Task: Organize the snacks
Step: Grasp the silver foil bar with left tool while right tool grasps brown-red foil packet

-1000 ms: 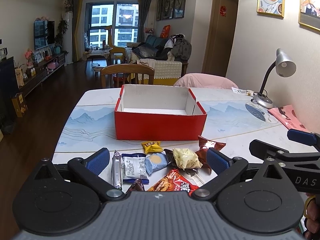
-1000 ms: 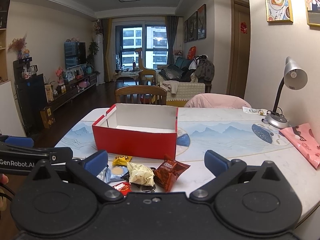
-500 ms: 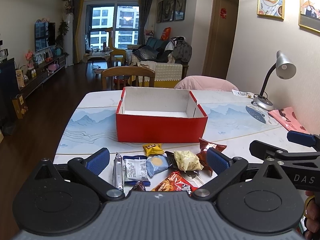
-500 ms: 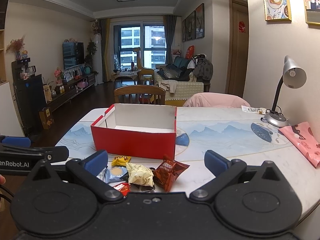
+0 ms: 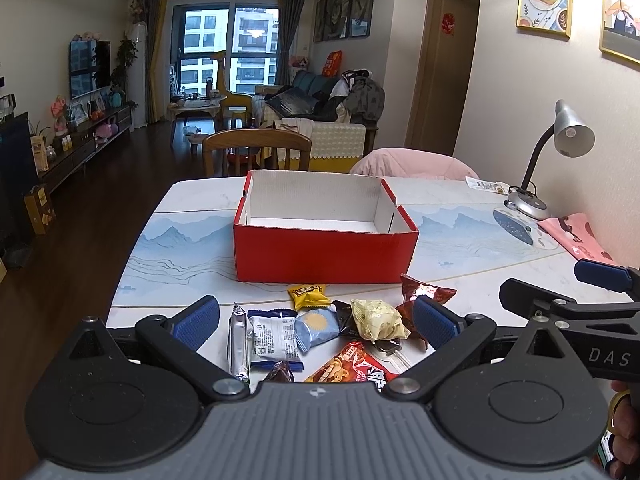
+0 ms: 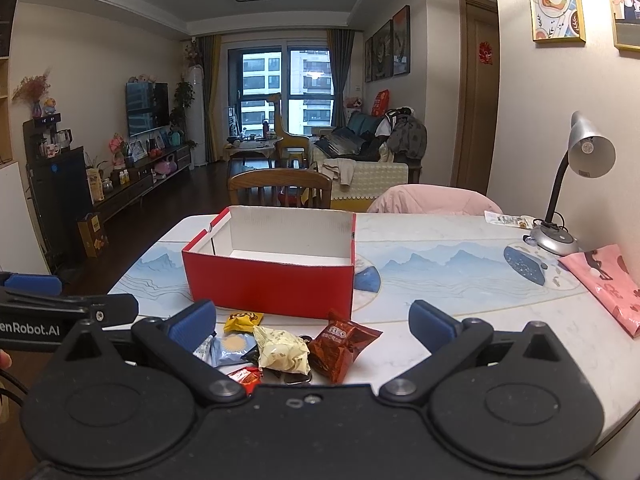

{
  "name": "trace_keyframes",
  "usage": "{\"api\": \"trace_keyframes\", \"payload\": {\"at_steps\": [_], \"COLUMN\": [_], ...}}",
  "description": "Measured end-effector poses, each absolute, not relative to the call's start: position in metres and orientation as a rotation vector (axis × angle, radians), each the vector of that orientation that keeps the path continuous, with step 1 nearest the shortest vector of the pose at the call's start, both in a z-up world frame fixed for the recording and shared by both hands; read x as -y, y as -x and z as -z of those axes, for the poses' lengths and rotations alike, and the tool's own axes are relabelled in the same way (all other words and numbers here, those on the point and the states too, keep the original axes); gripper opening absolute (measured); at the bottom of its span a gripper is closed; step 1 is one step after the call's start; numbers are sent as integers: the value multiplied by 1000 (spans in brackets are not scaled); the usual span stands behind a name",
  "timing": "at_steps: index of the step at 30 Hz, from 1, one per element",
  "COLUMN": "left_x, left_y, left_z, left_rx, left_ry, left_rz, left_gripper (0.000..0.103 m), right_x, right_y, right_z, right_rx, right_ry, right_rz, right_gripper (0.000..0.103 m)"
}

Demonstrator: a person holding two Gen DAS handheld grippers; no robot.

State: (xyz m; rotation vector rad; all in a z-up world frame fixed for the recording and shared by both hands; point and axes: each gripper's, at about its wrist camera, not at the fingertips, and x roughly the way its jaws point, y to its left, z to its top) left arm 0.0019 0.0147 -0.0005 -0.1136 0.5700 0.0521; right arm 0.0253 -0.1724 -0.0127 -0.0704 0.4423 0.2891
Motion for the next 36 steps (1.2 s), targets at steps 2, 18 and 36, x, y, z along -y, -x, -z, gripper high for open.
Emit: {"api": "trace_keyframes", "payload": {"at_steps": [2,18,36], "left_x": [-16,-32,-71], "left_y": [-3,-43,-119], "left_z": [1,19,96], "left_rx": [-573,-656,-921], "left_ry": [115,136,190], "left_rz": [-54,-93,-257], "left_gripper": [103,103,97], "right_x": [174,155,188], "right_y": [-25,-84,-195], "right_z": [12,32,112], "right_rx": [-444,-527,-814], "right_ry": [67,90,104], "right_rz": [-288,-345,-256], "right_gripper": [103,103,87]}}
